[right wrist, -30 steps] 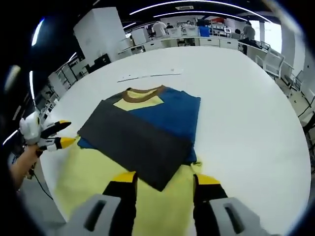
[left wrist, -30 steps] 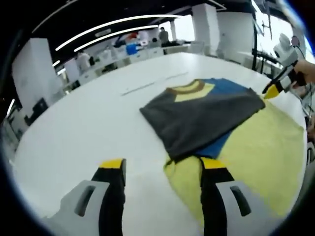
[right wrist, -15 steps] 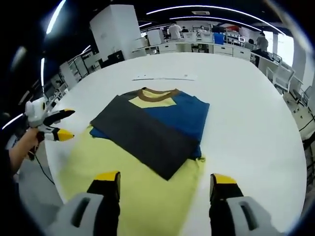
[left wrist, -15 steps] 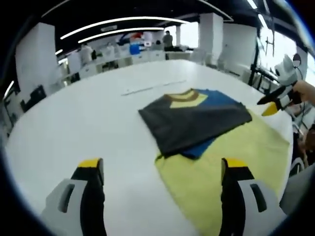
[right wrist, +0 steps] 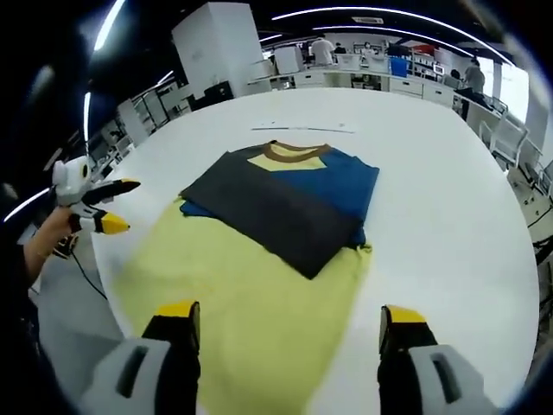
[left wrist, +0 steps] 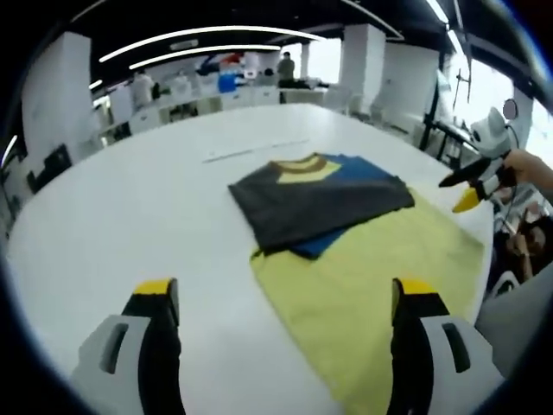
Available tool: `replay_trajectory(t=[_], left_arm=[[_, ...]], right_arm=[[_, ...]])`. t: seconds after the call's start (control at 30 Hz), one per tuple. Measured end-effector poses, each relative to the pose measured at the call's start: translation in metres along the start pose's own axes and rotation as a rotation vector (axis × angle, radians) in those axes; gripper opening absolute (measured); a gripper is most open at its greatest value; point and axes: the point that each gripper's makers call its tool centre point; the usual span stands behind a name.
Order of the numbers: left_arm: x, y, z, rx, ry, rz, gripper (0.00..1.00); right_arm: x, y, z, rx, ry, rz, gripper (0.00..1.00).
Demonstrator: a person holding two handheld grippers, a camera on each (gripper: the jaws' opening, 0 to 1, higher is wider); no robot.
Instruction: Fold the garment on the visible template until the final outline fits inside the template.
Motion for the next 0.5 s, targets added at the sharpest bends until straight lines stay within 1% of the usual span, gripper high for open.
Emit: replay_trajectory(t=[0.1, 0.17, 0.27, 0.4, 0.5], left_arm=[[0.007, -0.004, -0.003, 0.000, 0.002, -0.003, 0.94], [0.011, -0.011, -0.004, 0.004, 0.003, 0.010, 0.92], [0.015, -0.016, -0.007, 0.004, 0.006, 0.017, 0.90], [0.020, -0.028, -0.011, 0.010, -0.001, 0.032, 0.88], [0.023, -0.039, -0.014, 0.009, -0.002, 0.058, 0.86]], right_arm=[[0.003, -0.005, 0.003, 0.004, 0.002, 0.004, 0.85], [0.006, -0.012, 0.005, 0.002, -0.001, 0.004, 0.85], [0.008, -0.019, 0.008, 0.000, -0.004, 0.010, 0.84], [0.011, -0.035, 0.013, -0.008, -0.001, 0.034, 0.83], [0.015, -0.040, 0.018, -0.022, -0.007, 0.023, 0.78]])
Point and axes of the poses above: the point that each gripper's makers call its tool centre point, and the gripper's own axes: x roughly backward along the fingers, z roughly to its left, y roughly out of its top, and after that the axes turned 11 degrees about x, right-handed
